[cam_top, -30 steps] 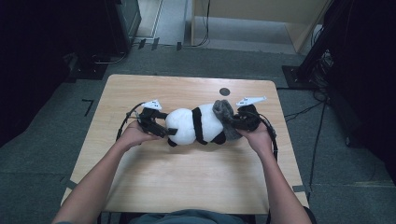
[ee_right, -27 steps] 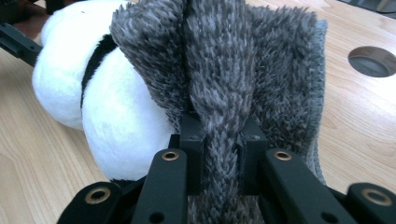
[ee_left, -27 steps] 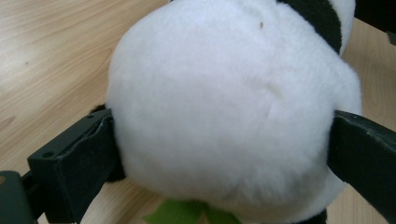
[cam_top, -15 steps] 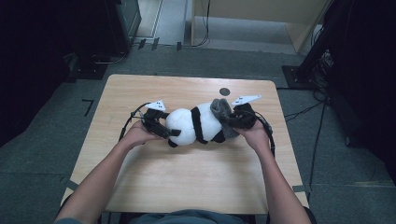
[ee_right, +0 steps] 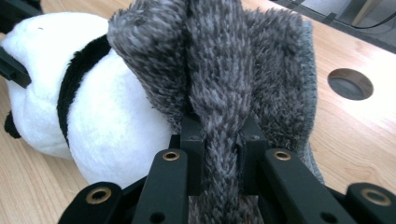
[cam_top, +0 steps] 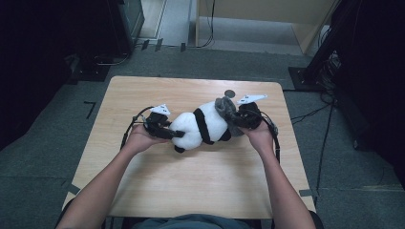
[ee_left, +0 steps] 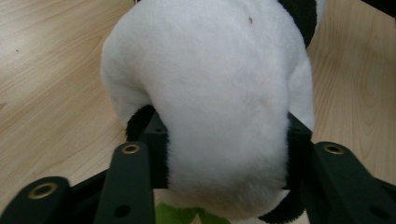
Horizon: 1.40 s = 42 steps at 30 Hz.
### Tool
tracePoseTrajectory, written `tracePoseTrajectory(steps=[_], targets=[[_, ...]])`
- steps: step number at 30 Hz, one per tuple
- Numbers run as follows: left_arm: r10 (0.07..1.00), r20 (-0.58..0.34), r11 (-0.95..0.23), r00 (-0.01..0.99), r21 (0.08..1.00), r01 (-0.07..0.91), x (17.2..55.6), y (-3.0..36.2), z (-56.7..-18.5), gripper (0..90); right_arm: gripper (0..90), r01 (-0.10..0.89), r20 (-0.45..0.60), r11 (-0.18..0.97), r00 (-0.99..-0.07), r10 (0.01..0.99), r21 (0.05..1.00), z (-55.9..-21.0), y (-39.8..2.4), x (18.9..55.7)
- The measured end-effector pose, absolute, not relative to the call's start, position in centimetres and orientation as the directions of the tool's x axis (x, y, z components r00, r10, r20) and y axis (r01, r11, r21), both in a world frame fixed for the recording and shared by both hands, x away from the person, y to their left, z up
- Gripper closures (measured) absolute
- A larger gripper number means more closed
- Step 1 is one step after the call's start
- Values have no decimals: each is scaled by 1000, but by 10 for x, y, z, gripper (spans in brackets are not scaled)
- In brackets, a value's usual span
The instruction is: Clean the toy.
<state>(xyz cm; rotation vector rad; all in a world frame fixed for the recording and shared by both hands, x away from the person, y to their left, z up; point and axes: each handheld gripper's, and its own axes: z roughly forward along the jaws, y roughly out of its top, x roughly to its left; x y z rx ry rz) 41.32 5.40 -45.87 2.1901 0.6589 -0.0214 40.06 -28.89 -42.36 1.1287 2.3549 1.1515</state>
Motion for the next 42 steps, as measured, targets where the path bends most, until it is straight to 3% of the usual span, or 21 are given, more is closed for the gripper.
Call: tracePoseTrajectory(steps=[5, 11, 21, 35, 42], targets=[[449, -267, -496, 853, 719, 487, 409, 55, -450, 601, 779, 523, 68, 367, -637, 768, 769, -412, -296, 393], [468, -298, -409, 832, 761, 503, 404, 57, -436, 610, 779, 491, 79, 315, -627, 775, 812, -391, -303, 378], [593, -321, -290, 738, 771, 568, 397, 53, -429, 605, 781, 417, 62, 294, -657, 752, 860, -363, -283, 353], [603, -363, -274, 711, 742, 612, 384, 36, -434, 594, 779, 444, 123, 365, -756, 643, 818, -409, -194, 333], [617, -415, -221, 668, 723, 654, 386, 39, -437, 594, 783, 395, 69, 382, -766, 640, 836, -423, -170, 321]])
